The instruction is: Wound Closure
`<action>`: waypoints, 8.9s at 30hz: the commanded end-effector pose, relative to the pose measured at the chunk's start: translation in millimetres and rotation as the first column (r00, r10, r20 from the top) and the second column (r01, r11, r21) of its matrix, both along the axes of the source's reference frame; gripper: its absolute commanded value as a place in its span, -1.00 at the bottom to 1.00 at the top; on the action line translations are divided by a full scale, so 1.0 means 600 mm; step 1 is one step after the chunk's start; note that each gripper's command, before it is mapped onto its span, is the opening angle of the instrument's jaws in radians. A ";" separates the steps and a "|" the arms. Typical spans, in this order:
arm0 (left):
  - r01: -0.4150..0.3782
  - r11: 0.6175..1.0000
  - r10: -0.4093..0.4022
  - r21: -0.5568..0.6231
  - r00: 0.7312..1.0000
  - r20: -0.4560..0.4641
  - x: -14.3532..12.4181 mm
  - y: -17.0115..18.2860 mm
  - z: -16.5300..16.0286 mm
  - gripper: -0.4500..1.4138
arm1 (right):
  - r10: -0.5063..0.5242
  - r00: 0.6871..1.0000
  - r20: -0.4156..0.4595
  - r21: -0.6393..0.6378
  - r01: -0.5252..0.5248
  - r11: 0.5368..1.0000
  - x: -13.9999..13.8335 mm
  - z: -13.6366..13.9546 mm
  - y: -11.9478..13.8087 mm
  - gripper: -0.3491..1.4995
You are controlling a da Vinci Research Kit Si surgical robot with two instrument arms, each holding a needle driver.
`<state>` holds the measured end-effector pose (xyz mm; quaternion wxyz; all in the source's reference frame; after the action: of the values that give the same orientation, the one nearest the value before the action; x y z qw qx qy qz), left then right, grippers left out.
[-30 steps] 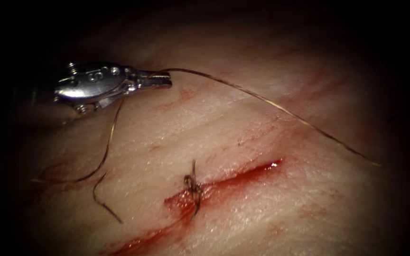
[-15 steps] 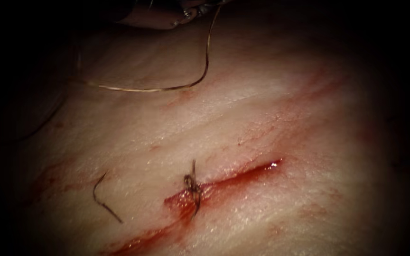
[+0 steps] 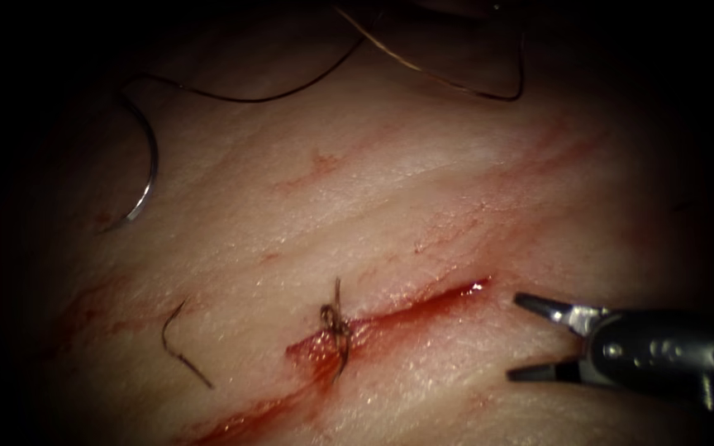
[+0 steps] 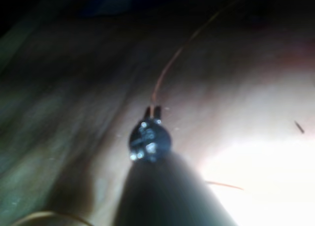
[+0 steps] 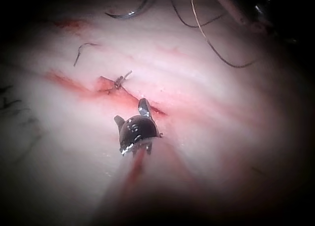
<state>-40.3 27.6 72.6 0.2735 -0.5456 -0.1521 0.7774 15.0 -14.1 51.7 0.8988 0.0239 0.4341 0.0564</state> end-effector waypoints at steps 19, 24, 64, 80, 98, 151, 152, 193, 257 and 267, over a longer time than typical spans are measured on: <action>-0.041 0.998 0.040 0.046 0.999 0.019 0.0204 0.0032 -0.0192 0.84 | -0.033 0.999 -0.041 -0.009 0.033 0.999 0.0127 0.0045 -0.0044 0.98; -0.061 0.998 0.061 0.033 0.998 -0.011 0.0289 -0.0009 -0.0253 0.84 | -0.035 0.999 -0.041 -0.009 0.035 0.999 0.0120 0.0046 -0.0044 0.98; 0.378 0.926 -0.335 0.025 0.849 -0.408 0.0674 -0.0454 -0.0079 0.58 | -0.025 0.999 -0.037 0.000 0.025 1.000 0.0103 0.0052 -0.0040 0.98; 0.413 0.904 -0.331 0.113 0.841 -0.428 0.0731 -0.0455 0.0043 0.69 | -0.024 0.999 -0.037 0.000 0.024 1.000 0.0109 0.0048 -0.0043 0.98; 0.372 0.907 -0.240 0.198 0.842 -0.483 0.0763 -0.0477 0.0150 0.62 | -0.025 0.999 -0.041 0.005 0.025 1.000 0.0110 0.0041 -0.0051 0.98; 0.356 0.922 -0.282 0.153 0.888 -0.362 0.0591 -0.0511 -0.0060 -0.44 | 0.294 0.952 -0.081 0.116 -0.284 0.952 0.0303 -0.0035 0.0097 0.82; 0.360 0.922 -0.289 0.143 0.886 -0.363 0.0588 -0.0513 -0.0061 -0.44 | 0.320 0.945 -0.065 0.133 -0.309 0.942 0.0304 -0.0028 0.0109 0.82; 0.446 0.883 -0.468 -0.144 0.816 -0.339 0.0507 -0.0543 -0.0135 -0.35 | 0.667 0.737 0.106 0.048 -0.674 0.737 0.0437 0.0123 0.0195 0.89; 0.369 0.925 -0.379 -0.085 0.900 -0.214 0.0532 -0.0635 -0.0131 0.33 | 0.584 0.809 0.066 0.017 -0.586 0.810 0.0310 0.0058 0.0190 0.89; 0.355 0.934 -0.351 -0.039 0.894 -0.278 0.0541 -0.0637 -0.0029 0.31 | 0.571 0.817 0.077 0.011 -0.573 0.819 0.0320 0.0049 0.0171 0.91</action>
<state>-7.5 -10.4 71.6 0.4322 -0.4454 -0.0174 0.7839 33.7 -3.5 54.1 0.8566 -0.0952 0.3859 0.3291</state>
